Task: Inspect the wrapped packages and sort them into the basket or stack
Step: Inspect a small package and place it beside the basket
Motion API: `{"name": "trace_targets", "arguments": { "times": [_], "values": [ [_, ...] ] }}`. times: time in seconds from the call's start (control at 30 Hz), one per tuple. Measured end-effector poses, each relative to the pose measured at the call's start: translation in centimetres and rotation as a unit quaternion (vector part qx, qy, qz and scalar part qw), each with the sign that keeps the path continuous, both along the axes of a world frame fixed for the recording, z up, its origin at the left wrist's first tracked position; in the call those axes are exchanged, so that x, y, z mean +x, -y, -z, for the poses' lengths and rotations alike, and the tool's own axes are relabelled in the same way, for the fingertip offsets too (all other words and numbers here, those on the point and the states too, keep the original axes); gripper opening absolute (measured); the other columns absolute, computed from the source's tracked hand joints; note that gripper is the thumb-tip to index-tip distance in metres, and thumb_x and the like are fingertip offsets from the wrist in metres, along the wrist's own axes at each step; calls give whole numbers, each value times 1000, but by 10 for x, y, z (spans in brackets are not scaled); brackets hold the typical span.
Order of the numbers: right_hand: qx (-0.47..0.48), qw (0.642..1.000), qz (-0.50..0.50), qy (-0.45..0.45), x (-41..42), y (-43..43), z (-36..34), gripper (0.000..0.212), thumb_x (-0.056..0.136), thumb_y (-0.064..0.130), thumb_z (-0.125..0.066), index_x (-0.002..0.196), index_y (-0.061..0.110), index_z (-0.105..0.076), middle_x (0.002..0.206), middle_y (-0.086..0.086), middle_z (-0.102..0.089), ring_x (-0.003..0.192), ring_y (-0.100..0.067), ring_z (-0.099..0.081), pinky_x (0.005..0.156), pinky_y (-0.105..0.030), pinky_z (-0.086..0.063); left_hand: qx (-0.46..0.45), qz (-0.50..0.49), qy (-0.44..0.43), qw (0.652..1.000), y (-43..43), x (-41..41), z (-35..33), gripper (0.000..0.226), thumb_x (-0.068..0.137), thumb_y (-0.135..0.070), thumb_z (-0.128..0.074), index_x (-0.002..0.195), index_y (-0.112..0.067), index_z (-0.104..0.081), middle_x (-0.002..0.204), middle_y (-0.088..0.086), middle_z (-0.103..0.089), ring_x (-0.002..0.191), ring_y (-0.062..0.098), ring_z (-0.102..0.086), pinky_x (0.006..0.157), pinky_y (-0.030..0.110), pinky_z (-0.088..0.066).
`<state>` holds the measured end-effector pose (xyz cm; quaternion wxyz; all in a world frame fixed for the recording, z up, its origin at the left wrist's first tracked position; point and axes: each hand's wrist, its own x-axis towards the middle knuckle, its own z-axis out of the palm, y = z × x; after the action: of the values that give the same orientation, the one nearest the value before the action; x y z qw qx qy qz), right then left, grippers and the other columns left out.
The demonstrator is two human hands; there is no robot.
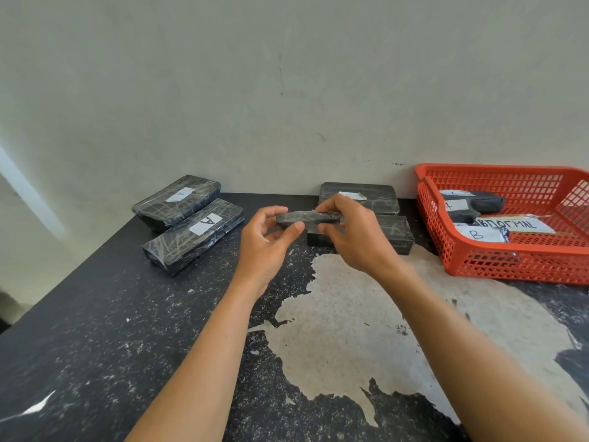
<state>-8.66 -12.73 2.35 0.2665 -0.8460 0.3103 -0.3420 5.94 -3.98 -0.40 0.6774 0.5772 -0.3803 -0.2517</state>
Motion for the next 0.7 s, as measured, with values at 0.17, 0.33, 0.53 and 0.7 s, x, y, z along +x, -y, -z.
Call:
{"name": "trace_targets", "arguments": {
  "times": [0.17,0.33,0.53,0.7],
  "values": [
    [29,999,-20,-7,-6,2,-3,18,87,20,-71,101,24,-61,107,4,-64,98,-10,-60,80,-18,-48,-11,-1,-12,1000,1,-3,-2,29,82,-1,-75,103,-14,-62,110,-1,-68,90,4,-69,79,17,-53],
    [57,998,-34,20,-5,3,-2,11,92,24,-66,103,24,-62,106,7,-65,99,-11,-61,88,-36,-53,-26,1,-13,1000,-2,0,-3,37,84,0,-72,116,-13,-60,121,-1,-63,101,6,-66,85,20,-53],
    [56,997,-55,19,-11,8,-3,20,97,22,-59,116,25,-61,109,12,-63,99,-10,-61,89,-34,-52,-86,61,-161,981,-3,1,-11,33,98,7,-37,109,-6,-65,115,14,-67,100,15,-67,85,27,-55],
    [10,999,-42,13,-10,10,3,25,97,22,-59,122,25,-59,132,9,-57,120,-10,-51,100,-28,-42,-110,74,-164,978,-4,-2,-13,27,92,11,-53,101,-9,-69,107,8,-73,102,17,-68,89,28,-56]
  ]
}}
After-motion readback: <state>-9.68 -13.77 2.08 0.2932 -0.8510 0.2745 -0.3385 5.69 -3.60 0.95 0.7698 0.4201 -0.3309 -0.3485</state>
